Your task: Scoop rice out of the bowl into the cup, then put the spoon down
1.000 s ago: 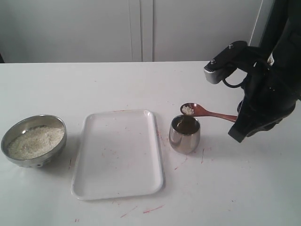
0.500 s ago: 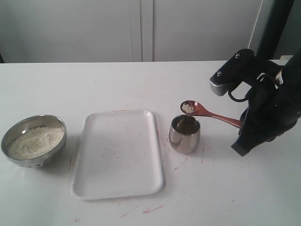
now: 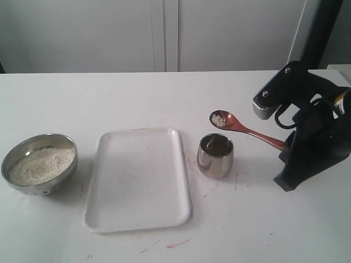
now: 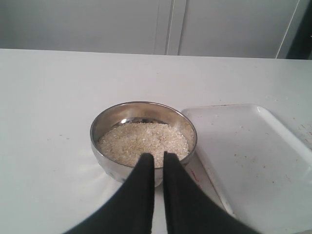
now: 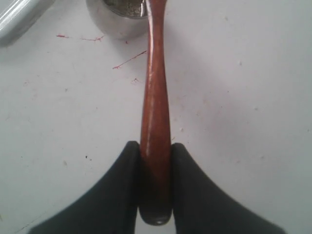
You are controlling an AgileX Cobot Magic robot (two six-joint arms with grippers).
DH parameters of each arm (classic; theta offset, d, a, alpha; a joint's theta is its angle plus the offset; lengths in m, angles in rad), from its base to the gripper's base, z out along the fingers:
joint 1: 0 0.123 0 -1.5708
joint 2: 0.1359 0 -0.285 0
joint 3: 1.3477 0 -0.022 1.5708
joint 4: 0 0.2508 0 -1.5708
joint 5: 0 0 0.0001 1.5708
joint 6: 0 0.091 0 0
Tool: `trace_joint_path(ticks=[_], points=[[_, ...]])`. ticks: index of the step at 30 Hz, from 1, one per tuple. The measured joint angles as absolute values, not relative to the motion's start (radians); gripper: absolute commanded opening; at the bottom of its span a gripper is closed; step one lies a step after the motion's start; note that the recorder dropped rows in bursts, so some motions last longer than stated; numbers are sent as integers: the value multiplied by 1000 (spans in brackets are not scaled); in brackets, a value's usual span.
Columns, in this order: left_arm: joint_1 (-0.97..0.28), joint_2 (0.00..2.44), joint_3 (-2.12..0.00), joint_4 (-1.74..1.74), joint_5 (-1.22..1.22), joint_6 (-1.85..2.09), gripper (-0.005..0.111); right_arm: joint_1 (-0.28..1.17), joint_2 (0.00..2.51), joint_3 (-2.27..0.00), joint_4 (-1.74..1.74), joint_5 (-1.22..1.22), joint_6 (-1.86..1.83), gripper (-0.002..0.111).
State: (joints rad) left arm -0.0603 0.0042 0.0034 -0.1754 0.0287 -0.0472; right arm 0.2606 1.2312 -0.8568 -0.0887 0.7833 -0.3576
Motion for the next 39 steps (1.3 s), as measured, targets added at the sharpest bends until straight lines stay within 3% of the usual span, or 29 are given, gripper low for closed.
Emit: trace_joint_path(ticks=[19, 39], points=[[-60, 4, 3, -175, 29, -47, 14, 261, 1096, -689, -105, 589, -406, 0], [-60, 4, 3, -175, 29, -47, 14, 261, 1120, -676, -167, 499, -409, 0]])
